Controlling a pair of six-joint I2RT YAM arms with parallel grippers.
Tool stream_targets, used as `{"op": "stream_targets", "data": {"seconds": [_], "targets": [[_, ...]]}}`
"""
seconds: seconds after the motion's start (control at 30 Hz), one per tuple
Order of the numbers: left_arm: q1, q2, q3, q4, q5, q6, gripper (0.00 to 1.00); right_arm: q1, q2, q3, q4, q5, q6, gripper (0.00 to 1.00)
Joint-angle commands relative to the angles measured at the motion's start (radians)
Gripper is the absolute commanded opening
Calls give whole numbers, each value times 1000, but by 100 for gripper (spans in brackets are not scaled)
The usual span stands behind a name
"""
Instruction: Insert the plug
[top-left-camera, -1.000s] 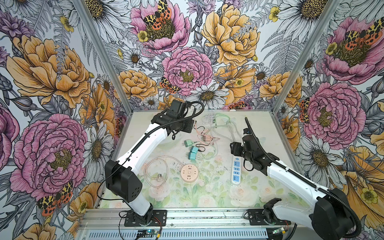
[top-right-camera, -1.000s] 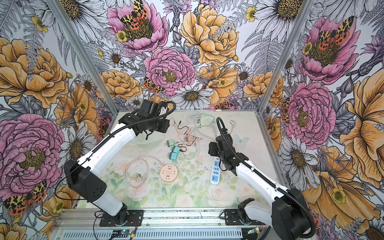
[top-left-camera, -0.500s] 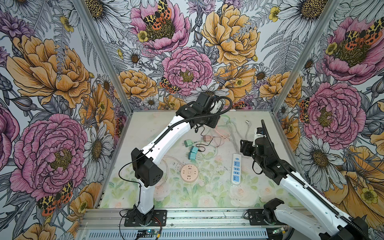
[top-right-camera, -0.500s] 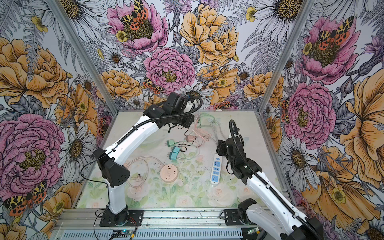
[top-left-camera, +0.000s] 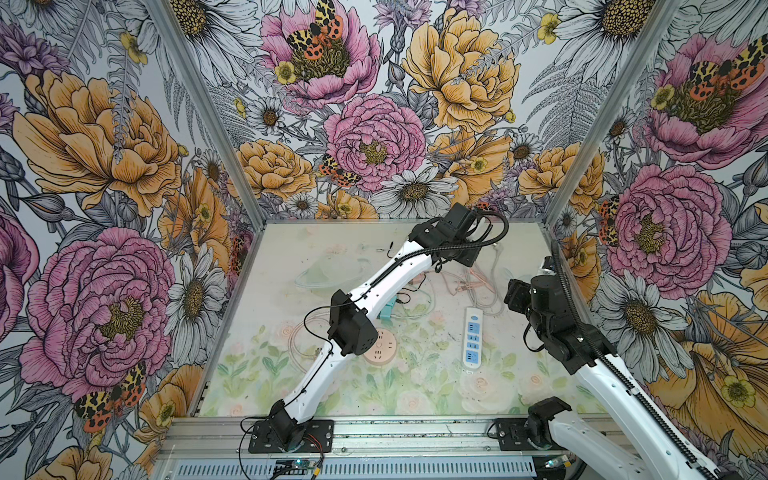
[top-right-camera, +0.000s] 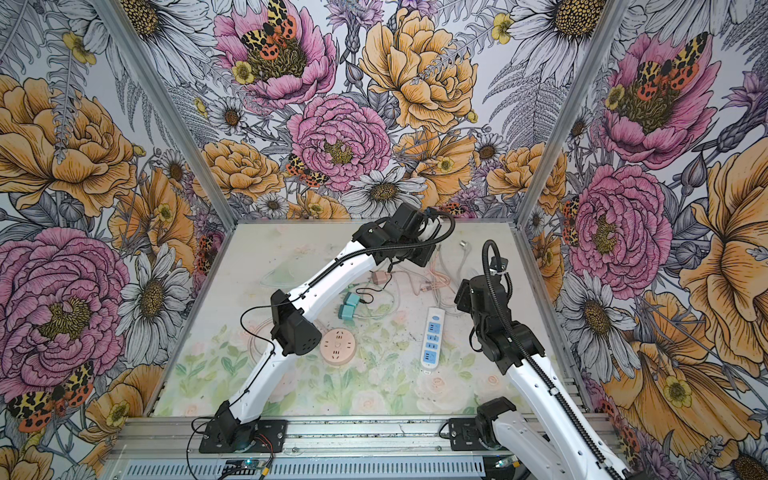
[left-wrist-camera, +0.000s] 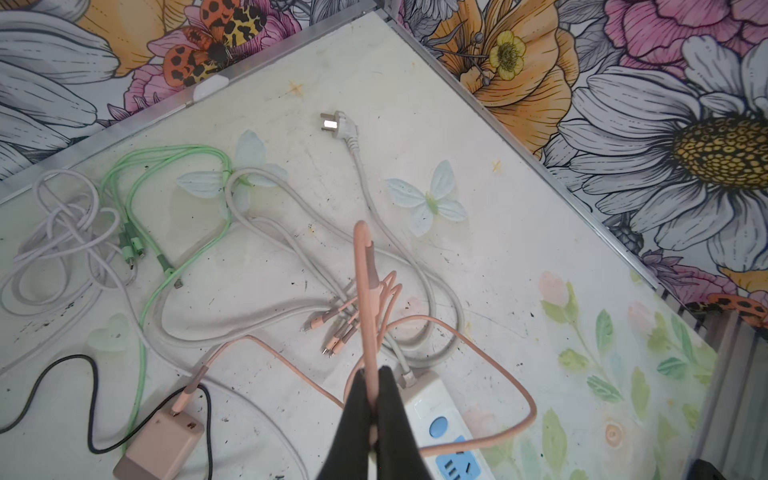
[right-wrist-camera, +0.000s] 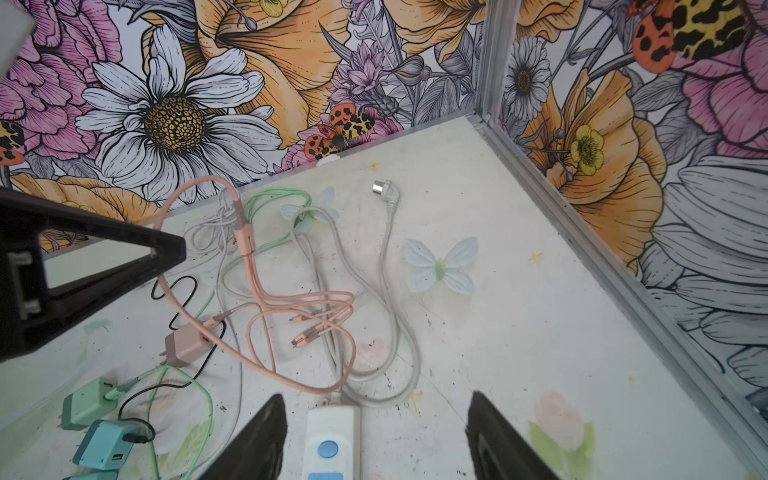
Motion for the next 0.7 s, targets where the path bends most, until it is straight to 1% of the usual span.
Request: {"op": "stream_targets", "data": {"seconds": [0.0,0.03,0.07,0.1,0.13,0.17,0.3,0.4,0.5,0.57,0.63,0.67], "targets": [[6,34,6,-5,-84,-42,11,-7,14,1,-17,-32,16,69],[7,29,-18,-5,-93,-43,17,-7,22,2,-17,-43,16,70],[9,16,-42,-5,-100,-44,27,-7,31,4,-16,-52,15,70],[11,3,-62,-5,-104,-46,34,-8,40,6,-16,-62,11,70],[14,-18,-86,-5,-110,-48,40,-9,54,13,-17,-77,7,70],[19,-42,-112,-5,-121,-52,43,-10,71,21,-17,-93,5,70],[44,-182,-260,-5,-161,-43,49,-9,137,54,-14,-165,5,71],[72,-307,-417,-2,-222,-50,50,-8,182,70,-10,-206,9,71],[111,-440,-619,41,-258,-65,51,-7,211,75,-1,-225,15,71],[148,-538,-779,108,-232,-83,51,-8,222,76,10,-230,18,71],[183,-610,-901,162,-189,-96,51,-7,230,81,14,-236,21,71],[198,-640,-957,176,-186,-96,50,-6,236,84,15,-240,22,70]]}}
